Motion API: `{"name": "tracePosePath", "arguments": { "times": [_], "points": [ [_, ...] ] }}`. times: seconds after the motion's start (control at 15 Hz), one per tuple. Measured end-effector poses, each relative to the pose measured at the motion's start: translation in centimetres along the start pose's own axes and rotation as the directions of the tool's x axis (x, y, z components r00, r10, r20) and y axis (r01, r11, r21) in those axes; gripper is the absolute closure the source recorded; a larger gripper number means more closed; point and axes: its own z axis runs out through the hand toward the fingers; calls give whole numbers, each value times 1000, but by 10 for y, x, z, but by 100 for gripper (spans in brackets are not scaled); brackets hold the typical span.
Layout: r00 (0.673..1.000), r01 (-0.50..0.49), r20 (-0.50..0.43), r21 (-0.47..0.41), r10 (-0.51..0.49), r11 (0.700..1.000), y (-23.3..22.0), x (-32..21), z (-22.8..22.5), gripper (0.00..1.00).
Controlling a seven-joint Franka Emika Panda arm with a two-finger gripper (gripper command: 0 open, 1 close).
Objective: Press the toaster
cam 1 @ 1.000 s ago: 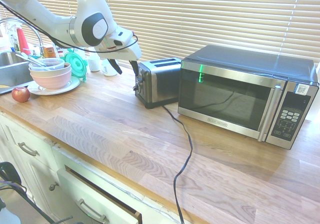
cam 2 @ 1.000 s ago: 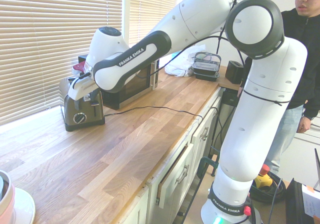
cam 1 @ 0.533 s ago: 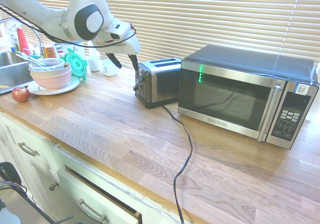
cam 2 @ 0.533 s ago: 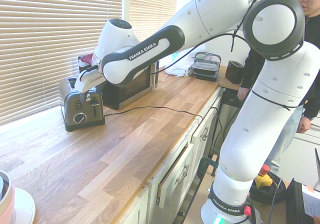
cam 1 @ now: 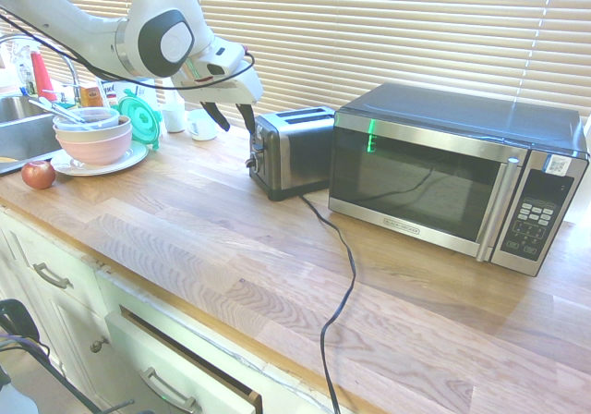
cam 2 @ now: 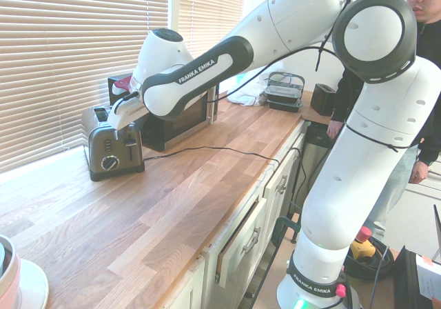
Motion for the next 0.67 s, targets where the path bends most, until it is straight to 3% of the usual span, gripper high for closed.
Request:
{"name": "tracePosePath", "arguments": {
  "times": [0.67],
  "points": [
    [1000, 2, -3, -14, -2, 1000, 6, 19, 17, 100]
  ]
}}
